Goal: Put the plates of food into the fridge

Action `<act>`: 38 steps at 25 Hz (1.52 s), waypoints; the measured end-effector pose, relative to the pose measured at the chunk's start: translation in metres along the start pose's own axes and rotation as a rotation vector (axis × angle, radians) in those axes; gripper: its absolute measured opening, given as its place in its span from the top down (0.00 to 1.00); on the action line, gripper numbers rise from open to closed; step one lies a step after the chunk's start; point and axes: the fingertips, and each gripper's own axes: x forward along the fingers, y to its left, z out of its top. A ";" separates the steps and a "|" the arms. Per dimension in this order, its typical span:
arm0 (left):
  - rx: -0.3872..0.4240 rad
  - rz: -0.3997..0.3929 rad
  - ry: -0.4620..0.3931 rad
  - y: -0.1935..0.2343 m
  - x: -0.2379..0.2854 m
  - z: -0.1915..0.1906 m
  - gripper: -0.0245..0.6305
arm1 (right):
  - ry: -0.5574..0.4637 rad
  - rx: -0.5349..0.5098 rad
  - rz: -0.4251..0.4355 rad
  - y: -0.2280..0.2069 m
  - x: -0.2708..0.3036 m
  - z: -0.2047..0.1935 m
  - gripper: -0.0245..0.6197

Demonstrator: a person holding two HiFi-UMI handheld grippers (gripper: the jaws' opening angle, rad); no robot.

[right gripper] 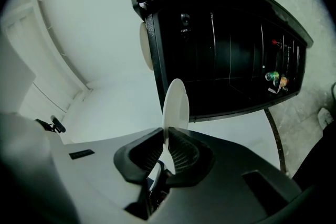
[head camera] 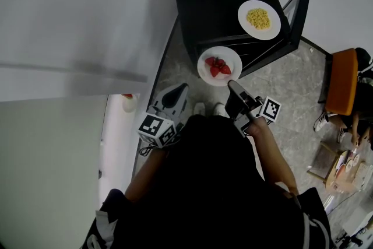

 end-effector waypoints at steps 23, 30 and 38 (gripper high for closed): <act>-0.008 0.068 0.016 0.013 -0.013 0.000 0.93 | 0.025 0.003 -0.060 -0.058 0.023 0.022 0.90; -0.015 0.087 0.021 0.014 -0.016 -0.003 0.93 | 0.026 0.007 -0.089 -0.073 0.029 0.032 0.90; -0.027 0.119 0.023 0.021 -0.018 -0.003 0.93 | 0.023 0.012 -0.115 -0.091 0.036 0.045 0.90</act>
